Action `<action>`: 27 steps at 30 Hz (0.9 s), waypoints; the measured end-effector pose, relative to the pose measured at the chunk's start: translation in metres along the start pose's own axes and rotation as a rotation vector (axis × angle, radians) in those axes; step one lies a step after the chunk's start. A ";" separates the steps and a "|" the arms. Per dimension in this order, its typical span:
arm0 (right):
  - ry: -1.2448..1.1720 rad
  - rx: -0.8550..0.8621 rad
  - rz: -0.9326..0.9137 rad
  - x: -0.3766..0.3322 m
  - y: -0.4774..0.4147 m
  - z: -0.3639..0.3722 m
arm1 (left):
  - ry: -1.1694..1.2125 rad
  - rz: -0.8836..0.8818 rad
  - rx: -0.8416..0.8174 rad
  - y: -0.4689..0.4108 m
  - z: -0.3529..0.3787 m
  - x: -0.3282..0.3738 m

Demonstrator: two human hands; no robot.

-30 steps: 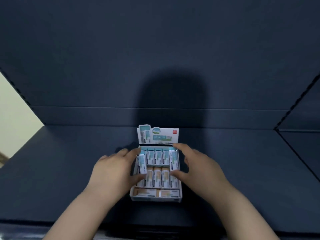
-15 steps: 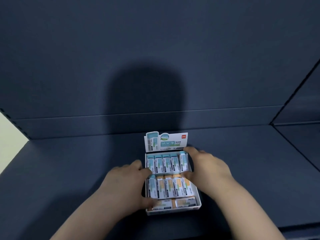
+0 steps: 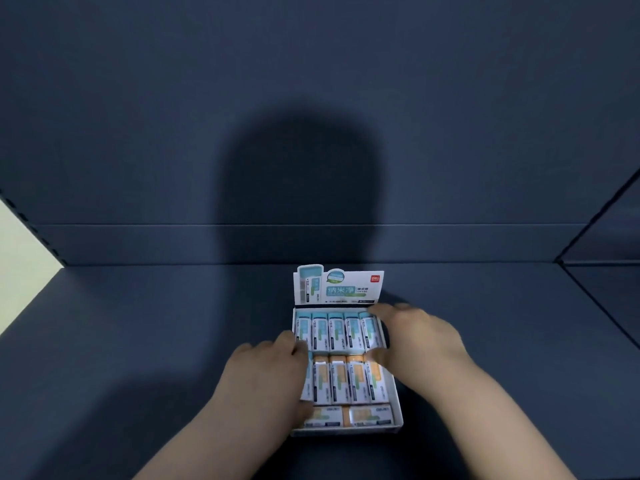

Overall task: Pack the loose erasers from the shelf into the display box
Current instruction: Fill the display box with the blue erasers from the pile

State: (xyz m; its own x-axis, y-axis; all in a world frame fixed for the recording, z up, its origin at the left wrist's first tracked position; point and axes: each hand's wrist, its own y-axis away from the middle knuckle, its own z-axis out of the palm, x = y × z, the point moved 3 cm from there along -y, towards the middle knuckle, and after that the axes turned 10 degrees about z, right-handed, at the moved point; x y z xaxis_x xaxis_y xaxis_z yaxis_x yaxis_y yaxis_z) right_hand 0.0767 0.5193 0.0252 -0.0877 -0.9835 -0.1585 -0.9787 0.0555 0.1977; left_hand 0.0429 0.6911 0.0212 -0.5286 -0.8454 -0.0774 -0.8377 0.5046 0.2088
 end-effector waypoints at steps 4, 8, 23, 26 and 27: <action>-0.005 0.015 -0.017 0.001 0.000 0.000 | 0.014 -0.016 0.002 0.001 0.001 0.001; 0.003 -0.010 -0.006 0.001 -0.002 0.002 | 0.008 -0.038 -0.015 0.001 0.002 0.002; 0.032 0.065 0.009 -0.004 0.007 0.014 | 0.015 -0.067 0.022 0.008 0.008 0.003; -0.006 0.087 -0.030 -0.008 0.013 0.013 | 0.021 -0.064 0.042 0.010 0.009 0.002; -0.017 0.100 -0.050 -0.010 0.015 0.012 | 0.020 -0.064 0.045 0.010 0.009 0.002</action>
State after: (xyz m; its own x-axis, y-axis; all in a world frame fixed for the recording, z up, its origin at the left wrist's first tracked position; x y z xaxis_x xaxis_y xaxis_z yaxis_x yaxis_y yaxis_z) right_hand 0.0609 0.5323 0.0178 -0.0411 -0.9823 -0.1827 -0.9955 0.0245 0.0920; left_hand 0.0324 0.6958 0.0143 -0.4713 -0.8792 -0.0700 -0.8752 0.4564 0.1603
